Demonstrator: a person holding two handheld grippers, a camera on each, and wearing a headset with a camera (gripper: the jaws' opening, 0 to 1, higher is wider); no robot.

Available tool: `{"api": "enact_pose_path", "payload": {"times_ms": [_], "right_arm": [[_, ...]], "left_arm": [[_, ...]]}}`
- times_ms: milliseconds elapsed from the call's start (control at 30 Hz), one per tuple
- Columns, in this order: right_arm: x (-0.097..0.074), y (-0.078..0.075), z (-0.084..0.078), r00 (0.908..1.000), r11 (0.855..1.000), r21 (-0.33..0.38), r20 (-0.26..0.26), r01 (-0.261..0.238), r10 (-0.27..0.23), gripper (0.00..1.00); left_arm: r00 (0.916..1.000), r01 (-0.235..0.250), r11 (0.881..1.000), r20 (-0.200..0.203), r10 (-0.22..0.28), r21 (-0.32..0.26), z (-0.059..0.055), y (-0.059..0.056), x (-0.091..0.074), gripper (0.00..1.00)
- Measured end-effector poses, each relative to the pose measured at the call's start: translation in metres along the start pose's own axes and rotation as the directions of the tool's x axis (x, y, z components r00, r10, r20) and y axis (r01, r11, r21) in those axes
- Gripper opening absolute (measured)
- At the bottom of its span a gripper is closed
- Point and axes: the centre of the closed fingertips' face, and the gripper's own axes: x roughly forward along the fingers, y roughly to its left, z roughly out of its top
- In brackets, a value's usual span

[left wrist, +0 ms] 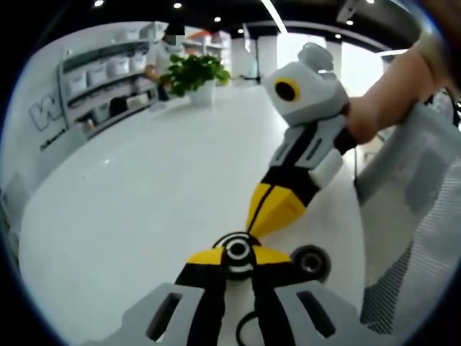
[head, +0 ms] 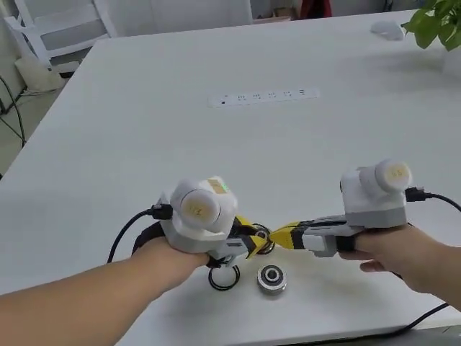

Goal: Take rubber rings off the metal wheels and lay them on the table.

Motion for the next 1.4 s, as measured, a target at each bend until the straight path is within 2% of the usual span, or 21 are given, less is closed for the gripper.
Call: {"api": "enact_pose_path", "payload": {"times_ms": [300, 700, 1067, 1400], "right_arm": [[-0.003, -0.002, 0.004, 0.9999, 1.0, 0.003, 0.012, -0.001, 0.001, 0.0], [-0.006, -0.001, 0.012, 0.9995, 1.0, -0.003, 0.029, -0.012, 0.012, 0.0], [-0.01, 0.011, 0.025, 0.9979, 1.0, 0.0, 0.059, -0.028, 0.028, 0.0], [-0.008, 0.02, 0.032, 0.9965, 0.999, -0.007, 0.068, -0.049, 0.049, 0.0]], "left_arm": [[0.9998, 0.016, 1.0, 0.008, -0.016, 0.011, 0.003, -0.004, -0.008, 0.18], [0.9983, 0.031, 0.999, 0.049, -0.032, 0.015, 0.011, -0.006, -0.034, 0.27], [0.9947, 0.032, 0.999, 0.098, -0.031, -0.011, 0.019, -0.002, -0.061, 0.4], [0.9927, 0.029, 0.999, 0.118, -0.027, -0.018, 0.016, -0.002, -0.082, 0.48]]}}
